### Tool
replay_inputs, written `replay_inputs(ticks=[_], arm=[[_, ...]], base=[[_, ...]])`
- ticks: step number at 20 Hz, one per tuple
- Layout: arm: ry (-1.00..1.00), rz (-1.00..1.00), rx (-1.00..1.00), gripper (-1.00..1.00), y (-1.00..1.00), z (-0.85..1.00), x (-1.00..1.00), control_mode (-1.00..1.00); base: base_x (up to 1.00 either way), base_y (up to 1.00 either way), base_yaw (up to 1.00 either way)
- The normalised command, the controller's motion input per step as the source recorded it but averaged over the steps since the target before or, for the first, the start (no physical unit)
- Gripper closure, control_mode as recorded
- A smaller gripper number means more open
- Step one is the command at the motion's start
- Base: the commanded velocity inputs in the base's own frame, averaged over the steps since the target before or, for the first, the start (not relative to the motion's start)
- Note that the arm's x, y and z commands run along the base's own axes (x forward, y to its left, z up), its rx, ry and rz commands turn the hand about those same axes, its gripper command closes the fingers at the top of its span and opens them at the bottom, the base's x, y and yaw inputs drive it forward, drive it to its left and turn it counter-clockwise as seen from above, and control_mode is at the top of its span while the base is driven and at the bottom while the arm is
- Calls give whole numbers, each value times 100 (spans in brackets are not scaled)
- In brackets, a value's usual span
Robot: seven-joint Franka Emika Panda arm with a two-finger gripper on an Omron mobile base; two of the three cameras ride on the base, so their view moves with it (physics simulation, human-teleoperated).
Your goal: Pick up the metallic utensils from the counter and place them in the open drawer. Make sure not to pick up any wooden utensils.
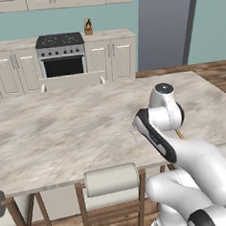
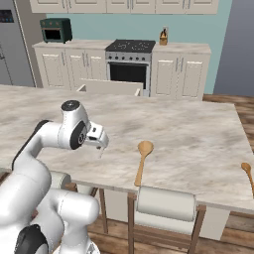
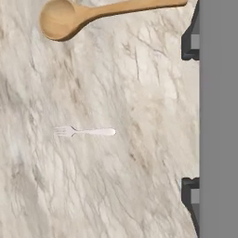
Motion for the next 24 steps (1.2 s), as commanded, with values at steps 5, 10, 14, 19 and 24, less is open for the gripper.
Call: replay_inputs(ticks=[5,10,14,19,24], arm=[[0,-17,4,-100,18,-25,23,-100],[0,-4,0,-100,0,-17,23,-100],[0,0,0,-100,-5,-16,32,-100],[1,0,0,-100,-3,-32,35,-100],[3,0,0,-100,0,-36,36,-100]], base=[[0,0,0],[0,0,0],[0,0,0],[0,0,0],[0,0,0]])
